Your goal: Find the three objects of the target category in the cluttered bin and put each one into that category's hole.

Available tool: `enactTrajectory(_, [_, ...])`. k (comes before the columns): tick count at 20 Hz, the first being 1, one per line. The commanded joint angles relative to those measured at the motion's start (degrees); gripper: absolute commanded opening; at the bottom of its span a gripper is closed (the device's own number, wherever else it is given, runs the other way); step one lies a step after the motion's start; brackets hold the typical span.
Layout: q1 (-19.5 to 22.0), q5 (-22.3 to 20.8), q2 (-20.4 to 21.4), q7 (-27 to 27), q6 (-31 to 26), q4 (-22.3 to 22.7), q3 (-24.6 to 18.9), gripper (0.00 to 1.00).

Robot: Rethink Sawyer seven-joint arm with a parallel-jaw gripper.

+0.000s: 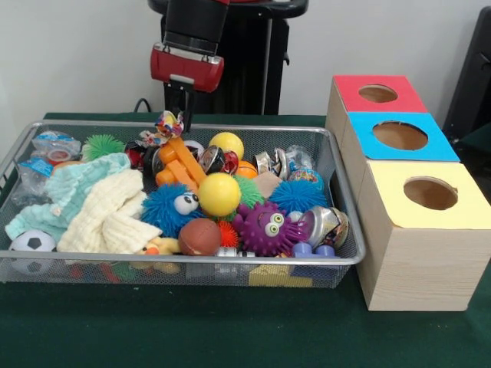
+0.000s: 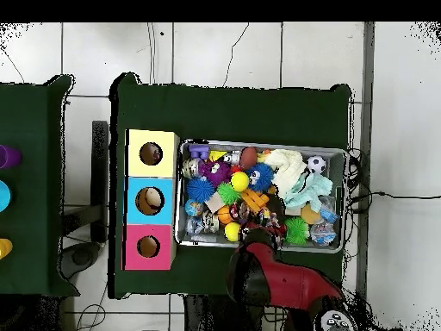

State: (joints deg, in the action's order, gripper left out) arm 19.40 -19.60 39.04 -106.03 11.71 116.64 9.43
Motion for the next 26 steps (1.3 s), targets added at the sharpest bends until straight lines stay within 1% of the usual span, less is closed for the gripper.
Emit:
enactTrajectory(1, [-2.7, 5.3, 0.0, -11.8, -3.5, 2.2, -3.3, 0.00])
enactTrajectory(3, [-3.0, 5.8, 0.1, -11.7, -3.9, 2.3, -3.2, 0.00])
enactTrajectory(9, [-6.0, 8.9, 1.3, -11.5, -5.6, 3.1, -1.6, 0.00])
enactTrajectory(12, [-8.7, 10.9, 2.1, -11.0, -7.4, 3.1, 0.1, 0.00])
enactTrajectory(14, [-10.6, 11.5, 3.3, -10.4, -8.3, 3.2, 1.1, 0.00])
enactTrajectory(16, [-12.9, 12.3, 4.3, -10.4, -7.8, 3.4, 2.4, 0.00])
enactTrajectory(17, [-13.4, 12.9, 4.9, -10.7, -8.6, 3.9, 2.4, 0.00])
enactTrajectory(22, [-15.0, 14.4, 6.7, -11.1, -10.3, 4.9, 2.6, 0.00])
enactTrajectory(26, [-14.9, 15.2, 6.6, -11.4, -10.4, 5.3, 1.7, 0.00])
